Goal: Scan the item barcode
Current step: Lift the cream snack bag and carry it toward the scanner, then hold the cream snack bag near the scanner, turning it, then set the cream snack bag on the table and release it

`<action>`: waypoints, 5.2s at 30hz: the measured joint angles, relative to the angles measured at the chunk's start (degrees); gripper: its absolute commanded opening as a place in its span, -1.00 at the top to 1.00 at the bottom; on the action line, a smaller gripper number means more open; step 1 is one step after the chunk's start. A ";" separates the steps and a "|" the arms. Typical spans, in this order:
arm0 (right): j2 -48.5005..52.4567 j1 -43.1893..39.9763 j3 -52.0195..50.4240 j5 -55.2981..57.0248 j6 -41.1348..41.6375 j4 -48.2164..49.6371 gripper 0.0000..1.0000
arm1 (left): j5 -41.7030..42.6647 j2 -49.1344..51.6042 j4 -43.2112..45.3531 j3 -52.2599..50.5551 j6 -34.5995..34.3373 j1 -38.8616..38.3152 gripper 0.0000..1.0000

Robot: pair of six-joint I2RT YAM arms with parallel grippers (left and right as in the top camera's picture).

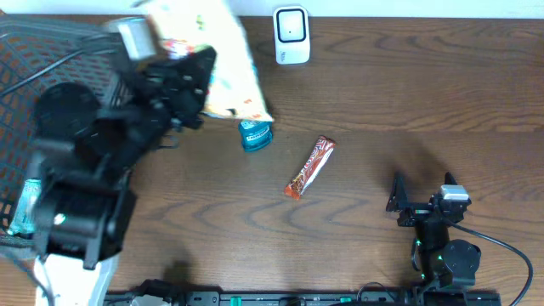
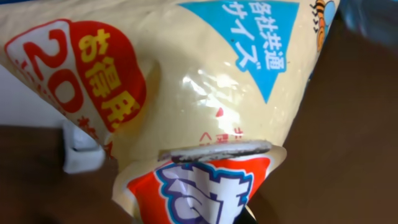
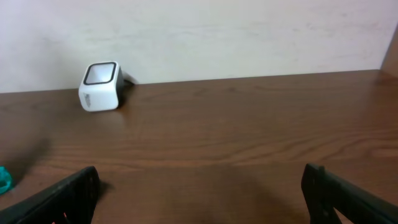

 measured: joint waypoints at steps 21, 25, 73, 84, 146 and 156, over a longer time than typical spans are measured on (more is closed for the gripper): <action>0.00 0.00 0.00 0.02 0.00 0.00 -0.99 | 0.00 26.80 -0.17 0.00 20.57 -23.43 0.86; 0.00 0.00 0.00 0.00 0.00 0.00 -0.99 | -1.29 32.37 -0.13 0.00 21.33 -25.62 0.85; 0.00 0.00 0.00 0.02 0.02 0.00 -0.98 | -34.69 57.79 15.15 0.00 5.14 -35.52 0.85; 0.00 0.00 0.00 0.00 0.00 0.00 -0.98 | -44.50 57.79 18.62 0.00 4.57 -32.81 0.85; 0.00 0.00 0.00 0.02 0.02 0.00 -0.98 | -39.87 42.21 -2.34 -8.44 -3.43 -26.56 0.85; 0.00 0.00 0.00 0.00 0.00 0.00 -0.99 | -39.43 42.42 6.62 -14.03 -4.72 -26.67 0.85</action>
